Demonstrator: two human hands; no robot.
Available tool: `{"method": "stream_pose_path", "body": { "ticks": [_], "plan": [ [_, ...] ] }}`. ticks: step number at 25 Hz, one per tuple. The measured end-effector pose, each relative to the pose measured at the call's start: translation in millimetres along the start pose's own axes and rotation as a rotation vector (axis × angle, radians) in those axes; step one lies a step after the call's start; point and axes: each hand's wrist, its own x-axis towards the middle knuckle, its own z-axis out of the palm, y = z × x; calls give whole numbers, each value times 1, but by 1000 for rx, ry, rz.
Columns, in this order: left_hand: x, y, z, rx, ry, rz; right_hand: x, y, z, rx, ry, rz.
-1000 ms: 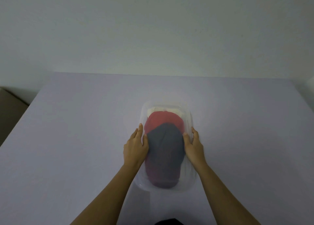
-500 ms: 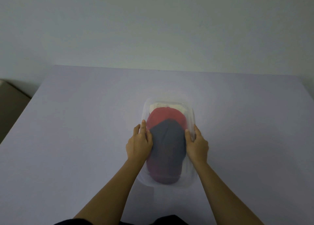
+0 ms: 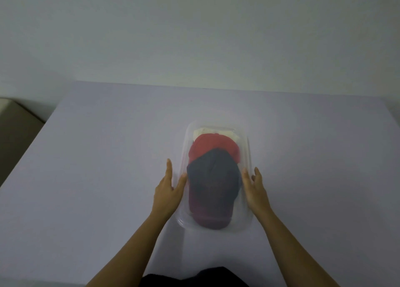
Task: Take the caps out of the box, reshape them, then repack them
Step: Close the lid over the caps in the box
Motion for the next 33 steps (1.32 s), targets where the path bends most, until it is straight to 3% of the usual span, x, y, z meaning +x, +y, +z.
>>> {"method": "stream_pose_path", "body": {
  "ticks": [3, 7, 19, 33],
  "plan": [
    [-32, -14, 9, -112, 17, -108, -41, 25, 5, -84, 23, 8],
    [-45, -19, 25, -120, 80, -118, -69, 35, 9, -135, 94, -27],
    [104, 83, 23, -37, 112, -6, 73, -64, -16, -66, 121, -157],
    [154, 122, 27, 74, 81, 0, 140, -89, -14, -79, 57, -137]
  ]
}}
